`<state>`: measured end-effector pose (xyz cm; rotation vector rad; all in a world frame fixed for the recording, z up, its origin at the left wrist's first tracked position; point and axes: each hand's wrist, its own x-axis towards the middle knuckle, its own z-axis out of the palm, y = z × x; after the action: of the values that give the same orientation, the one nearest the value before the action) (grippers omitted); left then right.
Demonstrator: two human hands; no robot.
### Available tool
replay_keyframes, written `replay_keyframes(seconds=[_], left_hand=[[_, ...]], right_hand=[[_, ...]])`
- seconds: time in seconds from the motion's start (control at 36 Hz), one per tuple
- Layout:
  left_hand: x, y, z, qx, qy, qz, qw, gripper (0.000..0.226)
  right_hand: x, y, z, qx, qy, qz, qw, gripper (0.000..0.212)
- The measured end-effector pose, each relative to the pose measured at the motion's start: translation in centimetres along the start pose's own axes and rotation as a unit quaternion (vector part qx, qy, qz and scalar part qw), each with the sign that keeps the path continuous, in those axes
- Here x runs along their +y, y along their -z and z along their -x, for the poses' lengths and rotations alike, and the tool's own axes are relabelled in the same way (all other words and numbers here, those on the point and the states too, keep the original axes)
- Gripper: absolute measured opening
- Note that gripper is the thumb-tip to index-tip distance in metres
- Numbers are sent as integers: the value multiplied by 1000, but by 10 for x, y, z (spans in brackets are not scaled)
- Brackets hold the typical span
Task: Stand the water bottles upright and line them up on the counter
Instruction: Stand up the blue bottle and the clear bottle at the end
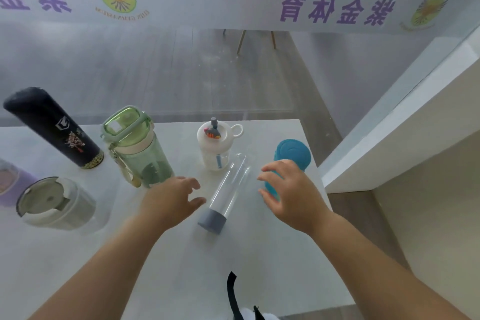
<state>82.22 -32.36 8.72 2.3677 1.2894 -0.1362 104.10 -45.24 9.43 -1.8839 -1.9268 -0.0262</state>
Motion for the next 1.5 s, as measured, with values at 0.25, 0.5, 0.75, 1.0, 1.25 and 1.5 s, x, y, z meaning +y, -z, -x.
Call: replay_keyframes(seconds=[0.25, 0.5, 0.75, 1.0, 1.25, 1.5], left_hand=[[-40, -24, 35, -42, 59, -11, 997, 37], [-68, -32, 53, -69, 114, 6, 991, 37], [-79, -29, 57, -73, 119, 4, 990, 38], [-80, -27, 52, -73, 102, -13, 992, 38], [-68, -25, 47, -59, 81, -7, 995, 37], [-60, -27, 47, -53, 71, -25, 996, 38]], right_hand=[[-21, -57, -12, -236, 1, 36, 971, 50], [-34, -98, -34, -337, 13, 124, 933, 69], [-33, -119, -21, -233, 47, 158, 958, 86], [-50, -82, -19, -148, -77, -49, 985, 62], [-46, -54, -25, -75, -280, -290, 912, 66], [-38, -51, -15, -73, -347, -320, 879, 61]])
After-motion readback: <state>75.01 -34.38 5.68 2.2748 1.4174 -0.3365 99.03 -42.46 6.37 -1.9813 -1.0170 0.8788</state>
